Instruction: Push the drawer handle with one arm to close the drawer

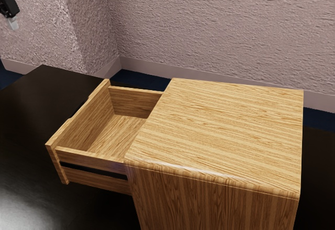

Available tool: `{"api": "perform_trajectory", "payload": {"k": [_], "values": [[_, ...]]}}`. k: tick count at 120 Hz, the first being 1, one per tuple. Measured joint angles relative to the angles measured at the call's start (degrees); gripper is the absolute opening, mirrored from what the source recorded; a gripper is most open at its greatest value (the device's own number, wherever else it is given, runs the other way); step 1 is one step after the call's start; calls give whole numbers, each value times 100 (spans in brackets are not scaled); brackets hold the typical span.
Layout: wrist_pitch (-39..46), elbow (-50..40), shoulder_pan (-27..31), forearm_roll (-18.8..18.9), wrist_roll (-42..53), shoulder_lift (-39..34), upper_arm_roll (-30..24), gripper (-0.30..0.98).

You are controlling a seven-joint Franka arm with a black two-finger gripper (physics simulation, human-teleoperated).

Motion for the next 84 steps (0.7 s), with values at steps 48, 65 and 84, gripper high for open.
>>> {"api": "perform_trajectory", "payload": {"k": [48, 65, 84], "values": [[-434, -1335, 35, 15, 127, -1048, -442, 67], [-370, -2051, 3, 191, 178, -1248, -468, 35], [102, -2833, -15, 567, 374, -1330, -478, 8]]}}
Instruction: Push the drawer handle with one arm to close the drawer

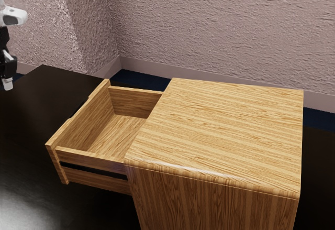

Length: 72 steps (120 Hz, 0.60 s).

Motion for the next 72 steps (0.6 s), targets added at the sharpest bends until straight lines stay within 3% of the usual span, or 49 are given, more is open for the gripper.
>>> {"api": "perform_trajectory", "payload": {"k": [18, 44, 72], "values": [[659, -627, 5, 203, 315, -84, -1, -2], [1582, -1644, -5, 564, 879, -613, 0, -8], [2630, -1842, -217, 942, 1524, -301, 116, -9]]}}
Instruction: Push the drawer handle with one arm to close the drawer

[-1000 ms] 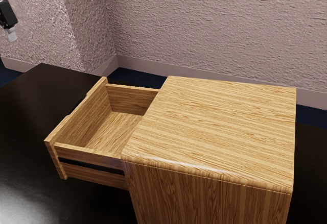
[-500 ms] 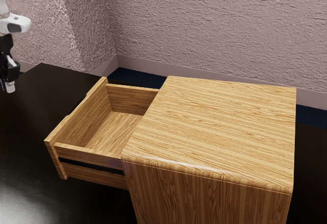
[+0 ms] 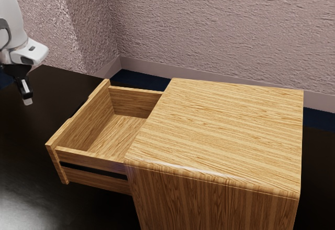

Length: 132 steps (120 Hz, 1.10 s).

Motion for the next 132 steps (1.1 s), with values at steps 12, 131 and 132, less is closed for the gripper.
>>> {"api": "perform_trajectory", "payload": {"k": [12, 131, 132], "values": [[526, -217, -10, 160, 216, 134, -1, -10], [926, -831, -671, -117, 1893, -118, -386, -10], [944, -828, -672, -123, 1908, -101, -383, -10]]}}
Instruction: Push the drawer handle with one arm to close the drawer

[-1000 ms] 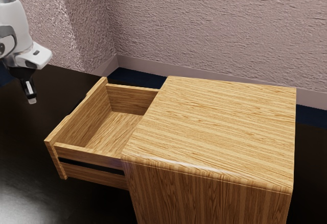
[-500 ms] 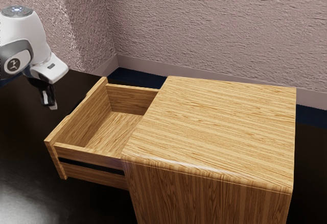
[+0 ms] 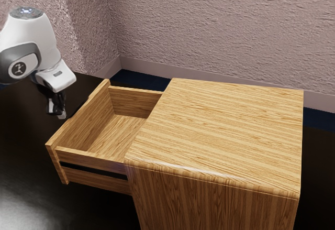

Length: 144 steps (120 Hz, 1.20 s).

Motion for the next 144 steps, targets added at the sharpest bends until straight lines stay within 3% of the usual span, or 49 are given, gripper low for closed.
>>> {"api": "perform_trajectory", "payload": {"k": [97, 144], "values": [[595, 40, -199, -202, 705, 286, -498, -10], [608, 55, -649, -248, 705, 284, -542, -10]]}}
